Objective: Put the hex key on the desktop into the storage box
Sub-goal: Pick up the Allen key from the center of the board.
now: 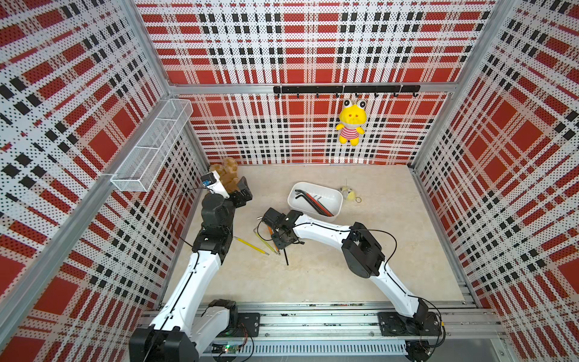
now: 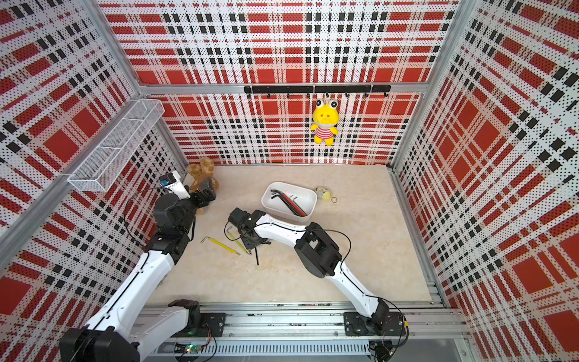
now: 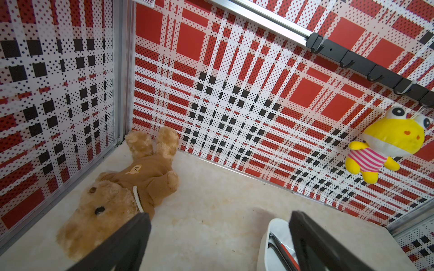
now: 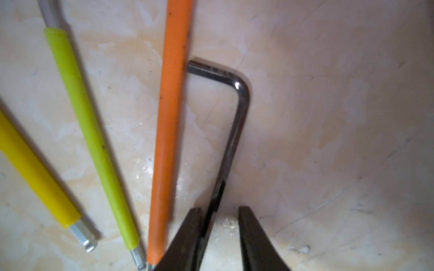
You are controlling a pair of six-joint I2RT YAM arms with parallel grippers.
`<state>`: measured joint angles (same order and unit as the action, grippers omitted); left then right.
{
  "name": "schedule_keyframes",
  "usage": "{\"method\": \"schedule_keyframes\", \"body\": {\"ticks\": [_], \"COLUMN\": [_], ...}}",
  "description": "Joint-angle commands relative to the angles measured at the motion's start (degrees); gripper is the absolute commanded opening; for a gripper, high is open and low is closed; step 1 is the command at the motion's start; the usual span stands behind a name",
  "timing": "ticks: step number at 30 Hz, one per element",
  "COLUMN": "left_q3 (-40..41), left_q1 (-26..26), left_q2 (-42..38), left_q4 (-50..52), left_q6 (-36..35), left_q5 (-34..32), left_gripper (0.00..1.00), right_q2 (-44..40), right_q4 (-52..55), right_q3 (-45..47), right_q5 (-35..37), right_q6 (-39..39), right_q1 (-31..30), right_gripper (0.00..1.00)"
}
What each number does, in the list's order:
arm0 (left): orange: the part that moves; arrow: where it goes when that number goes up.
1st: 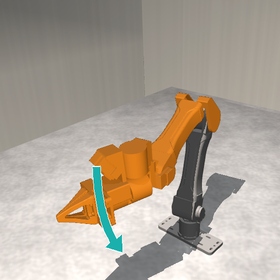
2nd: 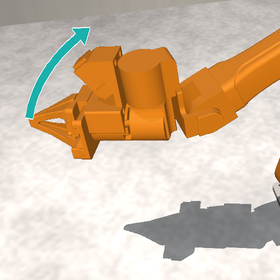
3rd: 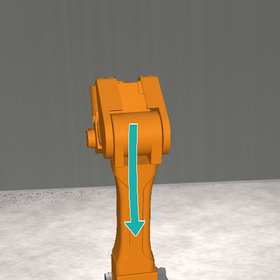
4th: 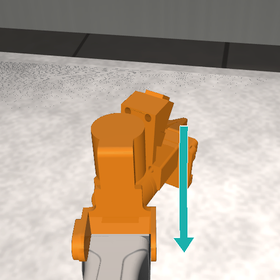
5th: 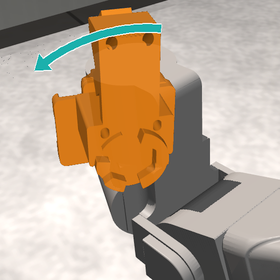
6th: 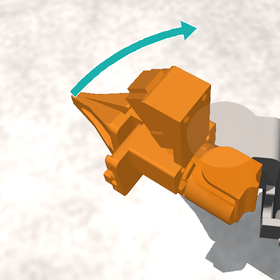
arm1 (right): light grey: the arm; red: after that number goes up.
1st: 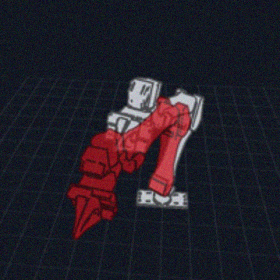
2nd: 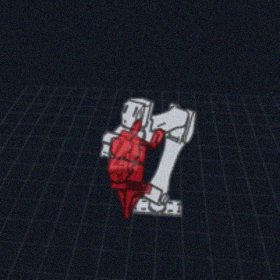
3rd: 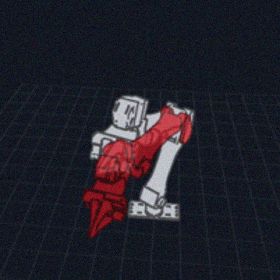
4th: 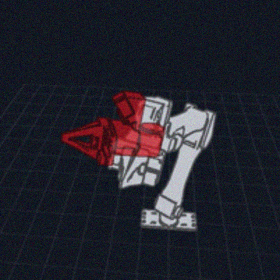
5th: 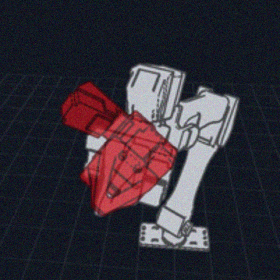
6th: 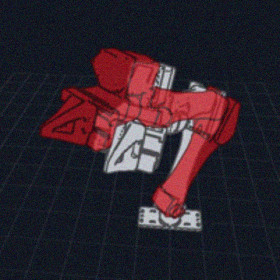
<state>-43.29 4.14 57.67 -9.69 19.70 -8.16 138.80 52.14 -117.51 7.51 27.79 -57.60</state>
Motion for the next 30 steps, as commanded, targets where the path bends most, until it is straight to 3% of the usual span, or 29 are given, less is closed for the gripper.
{"method": "schedule_keyframes", "body": {"ticks": [1, 10, 19, 24, 30], "left_q3": [-0.4, -0.3, -0.3, -0.3, -0.5], "left_q1": [-0.4, -0.3, -0.4, -0.4, -0.3], "left_q2": [-0.9, -0.3, -0.3, -0.4, -0.5], "left_q4": [0.1, -0.1, -0.2, -0.2, 0.1], "left_q6": [0.2, 0.6, 0.6, 0.6, 0.6], "left_q5": [-0.2, 0.2, -0.1, -0.2, -0.3], "left_gripper": [0.99, 0.99, 0.99, 0.99, 0.99], "right_q2": [2.1, 0.2, -5.8, -8.7, -11.9], "right_q4": [5.6, 2.8, 0.0, -0.6, -0.1], "right_q3": [4.1, 9.9, 16.5, 16.0, 12.5], "right_q5": [-0.6, -2.7, -2.5, -2.0, -6.5], "right_q6": [0.1, 0.2, -1.6, -5.3, -11.2], "right_q1": [-0.3, 1.2, 7.0, 7.8, 9.3], "right_gripper": [0.26, 0.0, 0.0, 0.0, 0.0]}}
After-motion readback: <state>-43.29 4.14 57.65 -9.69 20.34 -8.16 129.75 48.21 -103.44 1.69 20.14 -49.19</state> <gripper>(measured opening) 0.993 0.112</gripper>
